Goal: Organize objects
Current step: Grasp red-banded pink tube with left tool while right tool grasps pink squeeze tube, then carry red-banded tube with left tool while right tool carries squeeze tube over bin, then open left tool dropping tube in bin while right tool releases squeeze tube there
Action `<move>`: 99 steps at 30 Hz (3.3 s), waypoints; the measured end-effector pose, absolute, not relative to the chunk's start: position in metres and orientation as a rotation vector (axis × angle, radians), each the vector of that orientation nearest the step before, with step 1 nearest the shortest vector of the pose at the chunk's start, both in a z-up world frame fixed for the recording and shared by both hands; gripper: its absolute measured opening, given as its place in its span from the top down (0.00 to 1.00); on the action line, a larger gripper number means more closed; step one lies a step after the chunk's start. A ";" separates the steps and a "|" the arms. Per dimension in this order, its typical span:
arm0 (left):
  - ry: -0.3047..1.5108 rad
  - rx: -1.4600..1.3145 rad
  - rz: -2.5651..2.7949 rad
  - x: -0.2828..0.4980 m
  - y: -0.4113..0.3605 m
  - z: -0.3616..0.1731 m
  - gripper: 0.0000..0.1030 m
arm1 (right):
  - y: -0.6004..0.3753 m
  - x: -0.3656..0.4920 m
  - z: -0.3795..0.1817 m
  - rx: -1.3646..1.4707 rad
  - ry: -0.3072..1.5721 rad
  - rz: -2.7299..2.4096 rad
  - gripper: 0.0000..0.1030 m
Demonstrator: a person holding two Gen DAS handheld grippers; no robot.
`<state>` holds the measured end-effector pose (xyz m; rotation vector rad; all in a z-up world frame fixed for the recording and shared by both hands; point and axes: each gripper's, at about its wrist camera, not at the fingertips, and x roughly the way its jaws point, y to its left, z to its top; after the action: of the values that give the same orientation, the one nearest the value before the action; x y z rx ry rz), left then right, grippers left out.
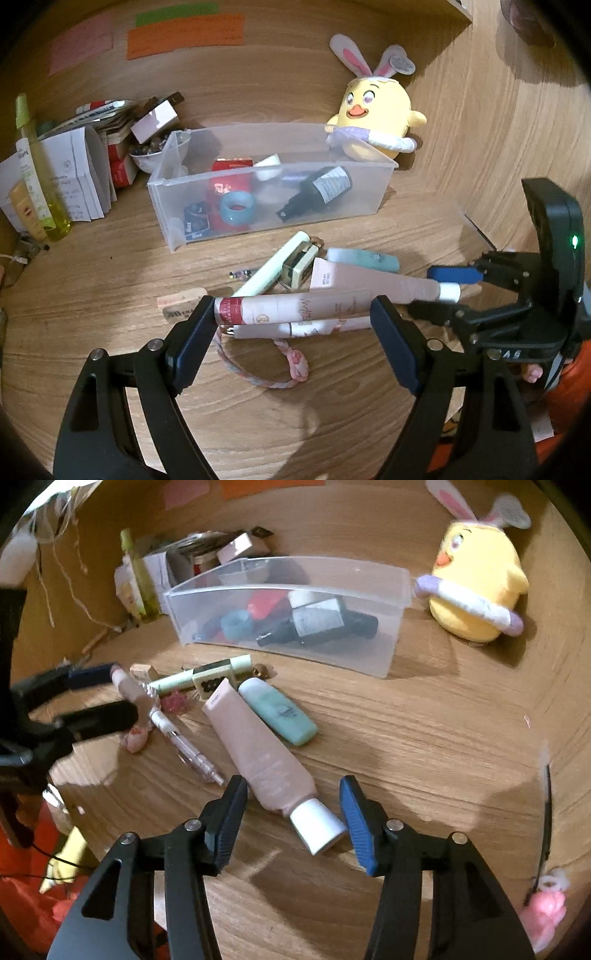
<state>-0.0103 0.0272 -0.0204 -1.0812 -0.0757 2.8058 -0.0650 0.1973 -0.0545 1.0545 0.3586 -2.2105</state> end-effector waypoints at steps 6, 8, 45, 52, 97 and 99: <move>-0.092 -1.036 2.824 -0.015 0.022 -0.008 0.19 | 0.201 -0.060 -0.054 1.052 0.353 -2.208 0.81; -0.093 -1.012 2.834 -0.016 0.021 -0.003 0.19 | 0.201 -0.057 -0.053 1.046 0.371 -2.217 0.81; -0.095 -0.860 2.966 -0.070 -0.003 0.050 0.19 | 0.176 -0.101 0.041 0.725 0.131 -2.325 0.81; -0.125 -0.899 2.960 -0.094 -0.012 0.049 0.19 | 0.169 -0.122 0.045 0.726 0.113 -2.332 0.81; -0.167 -1.178 2.811 -0.175 -0.023 -0.001 0.17 | 0.136 -0.207 0.008 0.920 0.174 -2.310 0.81; -0.172 -1.166 2.816 -0.172 -0.023 0.003 0.16 | 0.138 -0.205 0.012 0.913 0.176 -2.320 0.77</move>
<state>-0.1722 -0.0229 0.0028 -1.1664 -0.1723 2.8162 -0.2048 0.1376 0.0116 0.9128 0.1760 -2.3200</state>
